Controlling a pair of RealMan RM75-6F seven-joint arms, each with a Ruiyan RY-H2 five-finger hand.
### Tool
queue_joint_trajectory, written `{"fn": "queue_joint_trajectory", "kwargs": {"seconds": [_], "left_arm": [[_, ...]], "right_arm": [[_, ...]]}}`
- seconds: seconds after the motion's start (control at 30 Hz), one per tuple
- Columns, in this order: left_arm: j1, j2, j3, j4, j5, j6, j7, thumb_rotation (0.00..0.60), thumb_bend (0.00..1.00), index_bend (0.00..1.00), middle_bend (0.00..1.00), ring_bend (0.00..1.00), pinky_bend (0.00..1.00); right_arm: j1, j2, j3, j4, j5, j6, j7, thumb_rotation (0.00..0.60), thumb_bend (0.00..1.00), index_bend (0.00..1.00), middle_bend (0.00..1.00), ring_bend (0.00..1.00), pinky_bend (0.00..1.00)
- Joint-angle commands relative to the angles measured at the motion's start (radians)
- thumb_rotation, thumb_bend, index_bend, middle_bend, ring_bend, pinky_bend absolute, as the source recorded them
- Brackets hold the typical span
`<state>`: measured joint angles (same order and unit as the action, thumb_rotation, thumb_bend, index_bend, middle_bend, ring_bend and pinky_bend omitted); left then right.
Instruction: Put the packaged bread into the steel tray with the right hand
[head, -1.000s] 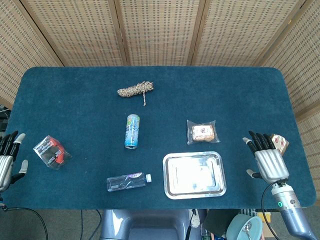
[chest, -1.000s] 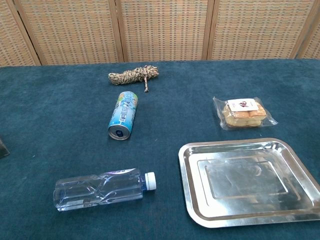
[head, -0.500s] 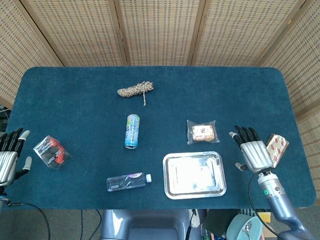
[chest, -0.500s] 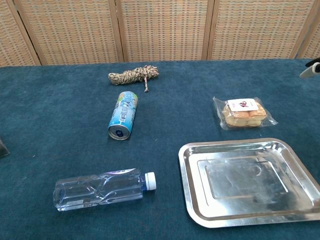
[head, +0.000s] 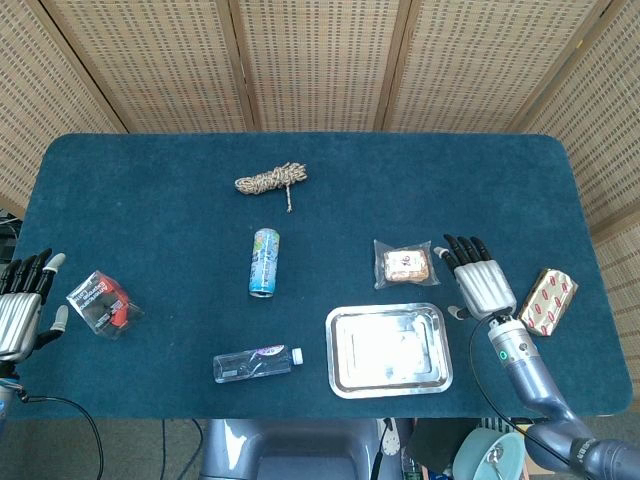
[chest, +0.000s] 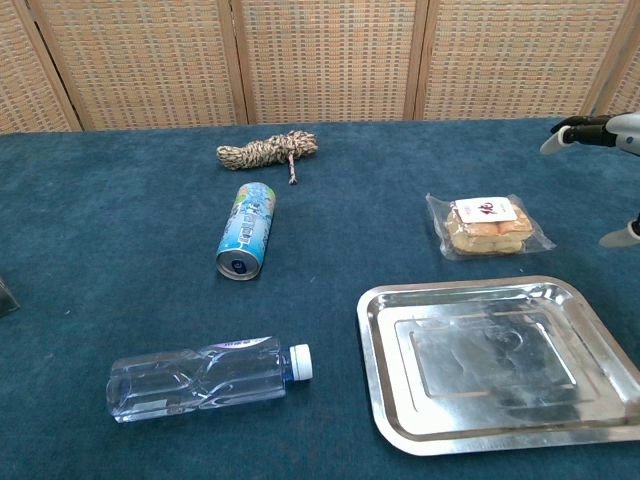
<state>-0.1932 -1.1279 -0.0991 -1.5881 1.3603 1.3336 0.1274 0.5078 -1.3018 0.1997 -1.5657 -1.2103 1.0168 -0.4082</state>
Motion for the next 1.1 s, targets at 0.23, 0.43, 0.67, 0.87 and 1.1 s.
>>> {"fn": "queue_joint_trajectory", "kwargs": {"seconds": [0.23, 0.43, 0.67, 0.87, 1.1], "left_arm": [[-0.022, -0.008, -0.008, 0.018, -0.025, -0.033, -0.005, 0.6, 0.5, 0.0, 0.0, 0.0, 0.0], [-0.029, -0.007, -0.011, 0.021, -0.032, -0.041, -0.007, 0.6, 0.5, 0.0, 0.0, 0.0, 0.0], [-0.034, -0.009, -0.01, 0.03, -0.043, -0.049, -0.013, 0.6, 0.5, 0.0, 0.0, 0.0, 0.0], [-0.034, -0.009, -0.01, 0.032, -0.046, -0.047, -0.017, 0.6, 0.5, 0.0, 0.0, 0.0, 0.0], [-0.033, -0.005, -0.011, 0.038, -0.058, -0.051, -0.026, 0.6, 0.5, 0.0, 0.0, 0.0, 0.0]], "right_arm": [[0.062, -0.063, 0.005, 0.097, 0.015, -0.047, 0.032, 0.6, 0.15, 0.11, 0.0, 0.0, 0.0], [0.093, -0.099, 0.005, 0.15, 0.021, -0.072, 0.05, 0.6, 0.15, 0.11, 0.0, 0.0, 0.0], [0.138, -0.136, 0.002, 0.216, 0.034, -0.123, 0.071, 0.6, 0.15, 0.11, 0.0, 0.0, 0.0], [0.172, -0.161, 0.005, 0.255, 0.048, -0.156, 0.076, 0.6, 0.15, 0.11, 0.0, 0.0, 0.0], [0.215, -0.194, 0.005, 0.314, 0.067, -0.206, 0.085, 0.6, 0.15, 0.11, 0.0, 0.0, 0.0]]}}
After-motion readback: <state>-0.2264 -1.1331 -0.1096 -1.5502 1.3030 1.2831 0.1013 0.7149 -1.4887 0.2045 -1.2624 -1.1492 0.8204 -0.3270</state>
